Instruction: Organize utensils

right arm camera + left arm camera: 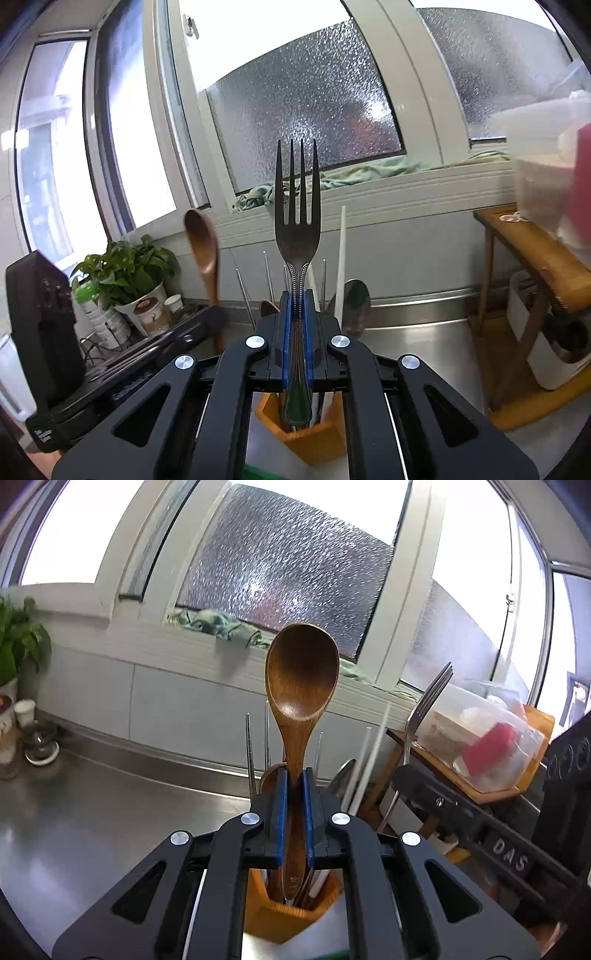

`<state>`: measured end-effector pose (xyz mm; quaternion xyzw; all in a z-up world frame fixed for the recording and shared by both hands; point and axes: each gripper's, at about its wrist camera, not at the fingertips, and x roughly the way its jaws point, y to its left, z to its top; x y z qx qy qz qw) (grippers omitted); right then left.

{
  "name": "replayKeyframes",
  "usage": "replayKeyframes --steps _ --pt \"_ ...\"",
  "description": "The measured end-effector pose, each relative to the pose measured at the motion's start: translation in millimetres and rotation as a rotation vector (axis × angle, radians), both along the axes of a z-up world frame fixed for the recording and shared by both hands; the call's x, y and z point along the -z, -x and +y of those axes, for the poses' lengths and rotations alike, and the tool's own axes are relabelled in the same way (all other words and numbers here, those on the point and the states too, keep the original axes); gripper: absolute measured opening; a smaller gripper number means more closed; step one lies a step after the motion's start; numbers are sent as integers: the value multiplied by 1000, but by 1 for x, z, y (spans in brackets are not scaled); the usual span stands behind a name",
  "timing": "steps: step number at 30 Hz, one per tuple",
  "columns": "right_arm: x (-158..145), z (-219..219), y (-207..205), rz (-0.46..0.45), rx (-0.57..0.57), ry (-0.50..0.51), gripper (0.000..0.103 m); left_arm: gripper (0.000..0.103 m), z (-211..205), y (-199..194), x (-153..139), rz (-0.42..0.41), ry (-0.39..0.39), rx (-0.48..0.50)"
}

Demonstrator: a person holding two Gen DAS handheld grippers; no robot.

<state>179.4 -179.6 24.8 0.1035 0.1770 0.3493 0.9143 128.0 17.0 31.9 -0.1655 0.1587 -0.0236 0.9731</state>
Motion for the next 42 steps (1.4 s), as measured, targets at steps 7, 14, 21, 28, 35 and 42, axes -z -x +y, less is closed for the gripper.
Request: replayKeyframes --steps 7,14,21,28,35,42 --pt "19 4 -8 22 -13 -4 6 7 2 -16 26 30 7 12" --pt "32 3 -8 36 -21 17 6 7 -5 -15 41 21 -8 38" --pt "48 8 -7 54 -28 55 6 7 -9 -13 57 27 -18 54" --pt "58 4 -8 79 -29 54 7 8 -9 -11 72 66 -15 65" --pt "62 -1 -4 115 -28 64 10 22 0 -1 75 100 14 63" --pt "52 -28 11 142 -4 32 10 37 13 35 50 78 20 26"
